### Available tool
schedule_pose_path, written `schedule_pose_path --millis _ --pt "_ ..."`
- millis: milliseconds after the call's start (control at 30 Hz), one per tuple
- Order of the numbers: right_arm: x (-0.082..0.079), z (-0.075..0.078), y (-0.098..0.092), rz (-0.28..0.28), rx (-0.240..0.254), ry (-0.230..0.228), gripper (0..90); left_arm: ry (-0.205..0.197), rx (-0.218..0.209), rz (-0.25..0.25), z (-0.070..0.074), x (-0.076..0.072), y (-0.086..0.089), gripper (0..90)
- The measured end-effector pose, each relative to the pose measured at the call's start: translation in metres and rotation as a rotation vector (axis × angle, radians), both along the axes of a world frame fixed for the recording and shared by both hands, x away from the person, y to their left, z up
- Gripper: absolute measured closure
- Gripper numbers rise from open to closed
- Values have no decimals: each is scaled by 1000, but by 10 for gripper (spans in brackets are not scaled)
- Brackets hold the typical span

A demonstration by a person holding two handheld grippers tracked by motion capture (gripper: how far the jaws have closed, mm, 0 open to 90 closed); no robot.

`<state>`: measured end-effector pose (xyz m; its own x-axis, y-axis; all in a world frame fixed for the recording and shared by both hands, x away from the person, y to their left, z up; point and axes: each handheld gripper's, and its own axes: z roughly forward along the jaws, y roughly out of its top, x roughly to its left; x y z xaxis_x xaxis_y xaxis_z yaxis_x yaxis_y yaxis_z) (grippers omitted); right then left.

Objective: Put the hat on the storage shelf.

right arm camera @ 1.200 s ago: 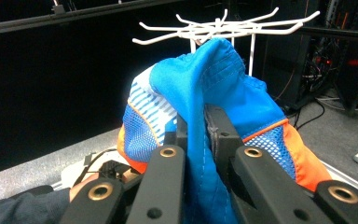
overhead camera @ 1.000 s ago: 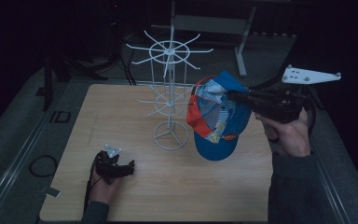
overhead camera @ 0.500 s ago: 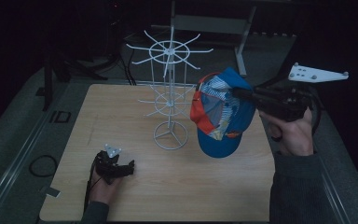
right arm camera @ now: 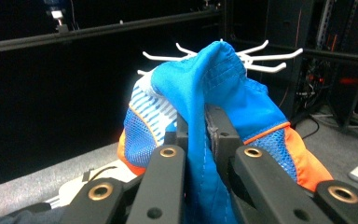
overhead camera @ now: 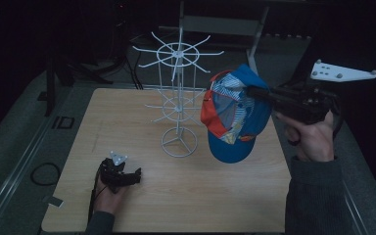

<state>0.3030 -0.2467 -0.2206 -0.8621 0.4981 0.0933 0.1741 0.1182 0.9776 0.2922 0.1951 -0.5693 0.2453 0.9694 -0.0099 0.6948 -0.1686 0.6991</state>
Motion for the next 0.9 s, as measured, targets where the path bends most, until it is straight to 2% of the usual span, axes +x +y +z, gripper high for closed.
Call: schedule_pose_path --millis 333,600,700,900 --pt "2 10 11 26 16 -19 856 1 0 0 0 0 0 78" --pt "11 8 27 40 25 -19 856 1 -2 -2 0 0 -1 78" --pt "19 0 39 42 7 -4 856 1 -2 -3 0 0 -1 78" --pt "31 -22 62 13 -91 23 829 -1 -1 -5 0 0 -1 78"
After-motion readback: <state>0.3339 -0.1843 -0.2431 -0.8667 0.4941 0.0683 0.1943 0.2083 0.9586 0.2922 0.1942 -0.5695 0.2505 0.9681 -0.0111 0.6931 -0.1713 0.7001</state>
